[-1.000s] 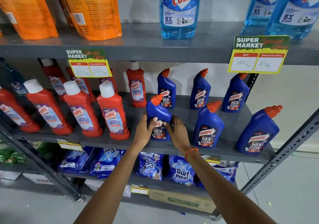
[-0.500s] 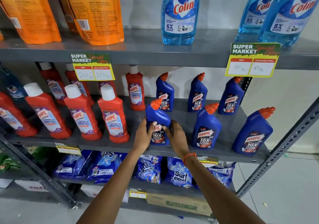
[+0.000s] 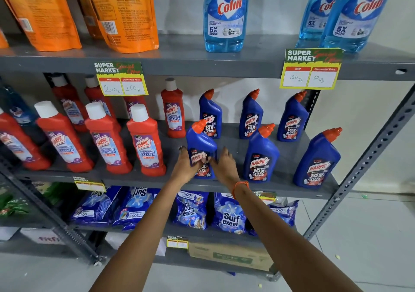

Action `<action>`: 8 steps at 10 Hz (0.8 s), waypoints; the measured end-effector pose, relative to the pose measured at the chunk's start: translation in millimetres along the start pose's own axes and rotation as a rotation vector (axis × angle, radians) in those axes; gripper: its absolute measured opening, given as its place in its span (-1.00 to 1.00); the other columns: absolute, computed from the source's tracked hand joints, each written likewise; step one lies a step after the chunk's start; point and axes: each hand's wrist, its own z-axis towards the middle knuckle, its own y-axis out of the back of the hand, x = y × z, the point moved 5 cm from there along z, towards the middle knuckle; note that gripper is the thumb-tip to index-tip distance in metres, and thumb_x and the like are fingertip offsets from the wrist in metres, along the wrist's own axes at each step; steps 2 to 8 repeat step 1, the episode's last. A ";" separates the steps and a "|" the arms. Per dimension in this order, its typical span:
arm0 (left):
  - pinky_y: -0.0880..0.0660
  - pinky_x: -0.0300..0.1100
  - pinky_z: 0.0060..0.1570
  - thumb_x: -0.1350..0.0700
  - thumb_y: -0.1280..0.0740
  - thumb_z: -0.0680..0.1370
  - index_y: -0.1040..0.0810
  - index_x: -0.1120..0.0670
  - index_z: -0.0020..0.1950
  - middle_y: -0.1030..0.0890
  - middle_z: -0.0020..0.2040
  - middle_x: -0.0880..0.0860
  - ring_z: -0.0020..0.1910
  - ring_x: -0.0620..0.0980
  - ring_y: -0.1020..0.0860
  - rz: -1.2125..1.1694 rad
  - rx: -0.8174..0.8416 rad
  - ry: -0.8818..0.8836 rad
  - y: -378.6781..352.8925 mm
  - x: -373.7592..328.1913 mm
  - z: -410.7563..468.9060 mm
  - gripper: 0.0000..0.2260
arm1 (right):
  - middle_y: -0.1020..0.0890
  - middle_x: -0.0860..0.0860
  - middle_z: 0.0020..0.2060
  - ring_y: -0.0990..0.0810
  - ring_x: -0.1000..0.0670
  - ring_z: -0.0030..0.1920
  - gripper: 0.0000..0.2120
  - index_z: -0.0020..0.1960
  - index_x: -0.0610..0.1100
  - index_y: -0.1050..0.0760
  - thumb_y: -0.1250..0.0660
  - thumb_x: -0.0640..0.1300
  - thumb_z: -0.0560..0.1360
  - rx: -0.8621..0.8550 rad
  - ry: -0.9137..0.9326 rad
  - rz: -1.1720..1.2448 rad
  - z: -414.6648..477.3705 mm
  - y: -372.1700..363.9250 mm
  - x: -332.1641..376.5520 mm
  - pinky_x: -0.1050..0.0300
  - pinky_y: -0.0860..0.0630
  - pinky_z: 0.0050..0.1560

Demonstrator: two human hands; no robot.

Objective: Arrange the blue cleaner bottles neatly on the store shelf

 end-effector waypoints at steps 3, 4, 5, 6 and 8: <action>-0.44 0.03 0.19 0.08 -0.37 0.48 -0.36 0.20 0.28 -0.46 0.24 0.23 0.21 0.18 -0.49 0.161 0.084 0.134 -4.8 -6.4 -5.5 -0.56 | -0.38 -0.32 0.31 -0.35 -0.32 0.32 -0.49 0.36 -0.33 -0.20 -0.23 -0.09 0.53 0.063 -0.085 -0.079 -4.7 15.2 5.9 -0.17 -0.34 0.33; -0.44 0.03 0.19 0.08 -0.37 0.48 -0.36 0.20 0.28 -0.46 0.24 0.23 0.21 0.18 -0.49 0.161 0.084 0.134 -4.8 -6.4 -5.5 -0.56 | -0.38 -0.32 0.31 -0.35 -0.32 0.32 -0.49 0.36 -0.33 -0.20 -0.23 -0.09 0.53 0.063 -0.085 -0.079 -4.7 15.2 5.9 -0.17 -0.34 0.33; -0.44 0.03 0.19 0.08 -0.37 0.48 -0.36 0.20 0.28 -0.46 0.24 0.23 0.21 0.18 -0.49 0.161 0.084 0.134 -4.8 -6.4 -5.5 -0.56 | -0.38 -0.32 0.31 -0.35 -0.32 0.32 -0.49 0.36 -0.33 -0.20 -0.23 -0.09 0.53 0.063 -0.085 -0.079 -4.7 15.2 5.9 -0.17 -0.34 0.33; -0.44 0.03 0.19 0.08 -0.37 0.48 -0.36 0.20 0.28 -0.46 0.24 0.23 0.21 0.18 -0.49 0.161 0.084 0.134 -4.8 -6.4 -5.5 -0.56 | -0.38 -0.32 0.31 -0.35 -0.32 0.32 -0.49 0.36 -0.33 -0.20 -0.23 -0.09 0.53 0.063 -0.085 -0.079 -4.7 15.2 5.9 -0.17 -0.34 0.33; -0.44 0.03 0.19 0.08 -0.37 0.48 -0.36 0.20 0.28 -0.46 0.24 0.23 0.21 0.18 -0.49 0.161 0.084 0.134 -4.8 -6.4 -5.5 -0.56 | -0.38 -0.32 0.31 -0.35 -0.32 0.32 -0.49 0.36 -0.33 -0.20 -0.23 -0.09 0.53 0.063 -0.085 -0.079 -4.7 15.2 5.9 -0.17 -0.34 0.33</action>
